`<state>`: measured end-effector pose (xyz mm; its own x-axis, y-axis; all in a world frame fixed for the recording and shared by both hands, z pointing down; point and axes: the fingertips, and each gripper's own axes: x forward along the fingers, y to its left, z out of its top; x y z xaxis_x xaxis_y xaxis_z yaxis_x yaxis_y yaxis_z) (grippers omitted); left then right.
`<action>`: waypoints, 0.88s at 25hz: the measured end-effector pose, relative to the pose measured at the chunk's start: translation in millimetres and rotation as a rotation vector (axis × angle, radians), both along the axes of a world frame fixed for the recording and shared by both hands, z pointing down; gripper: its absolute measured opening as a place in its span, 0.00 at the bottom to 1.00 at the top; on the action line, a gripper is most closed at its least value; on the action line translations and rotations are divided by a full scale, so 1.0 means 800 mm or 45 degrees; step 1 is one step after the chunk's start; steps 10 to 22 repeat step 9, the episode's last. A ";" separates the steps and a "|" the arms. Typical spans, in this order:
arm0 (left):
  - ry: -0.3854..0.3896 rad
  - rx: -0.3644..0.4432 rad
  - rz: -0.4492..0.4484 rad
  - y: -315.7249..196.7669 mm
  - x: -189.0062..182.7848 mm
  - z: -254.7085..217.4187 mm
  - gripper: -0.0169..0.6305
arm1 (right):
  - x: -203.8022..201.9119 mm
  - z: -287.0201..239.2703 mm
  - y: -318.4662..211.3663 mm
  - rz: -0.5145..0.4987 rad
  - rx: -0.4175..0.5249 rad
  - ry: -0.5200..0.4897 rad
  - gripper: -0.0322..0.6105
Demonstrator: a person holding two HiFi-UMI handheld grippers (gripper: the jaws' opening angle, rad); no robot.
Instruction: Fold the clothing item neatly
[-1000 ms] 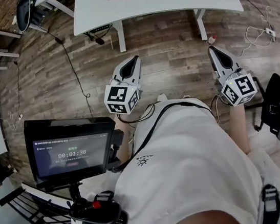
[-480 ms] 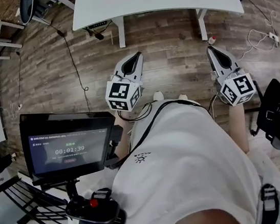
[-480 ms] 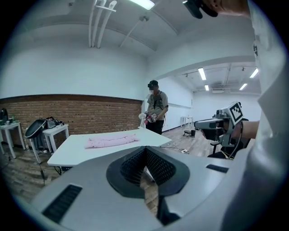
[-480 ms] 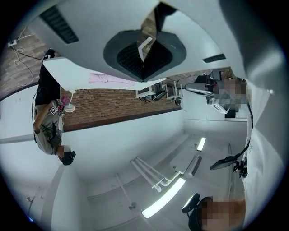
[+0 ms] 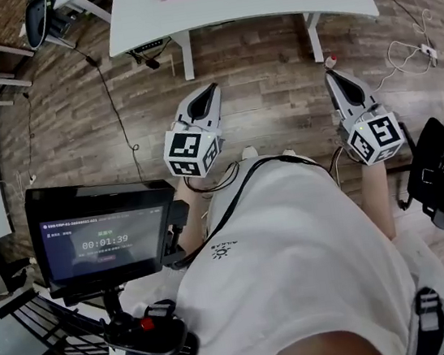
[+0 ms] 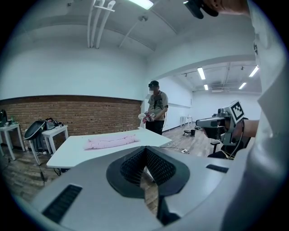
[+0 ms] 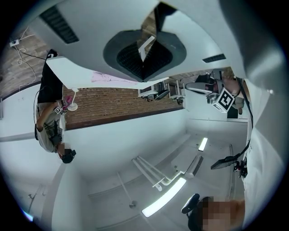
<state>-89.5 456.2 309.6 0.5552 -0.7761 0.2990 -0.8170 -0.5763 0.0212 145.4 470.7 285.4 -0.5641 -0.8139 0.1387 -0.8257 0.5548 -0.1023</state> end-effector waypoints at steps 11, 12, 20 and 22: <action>0.005 -0.005 0.024 -0.023 -0.033 -0.011 0.03 | -0.033 -0.013 -0.016 0.024 -0.013 0.016 0.06; 0.005 -0.005 0.024 -0.023 -0.033 -0.011 0.03 | -0.033 -0.013 -0.016 0.024 -0.013 0.016 0.06; 0.005 -0.005 0.024 -0.023 -0.033 -0.011 0.03 | -0.033 -0.013 -0.016 0.024 -0.013 0.016 0.06; 0.005 -0.005 0.024 -0.023 -0.033 -0.011 0.03 | -0.033 -0.013 -0.016 0.024 -0.013 0.016 0.06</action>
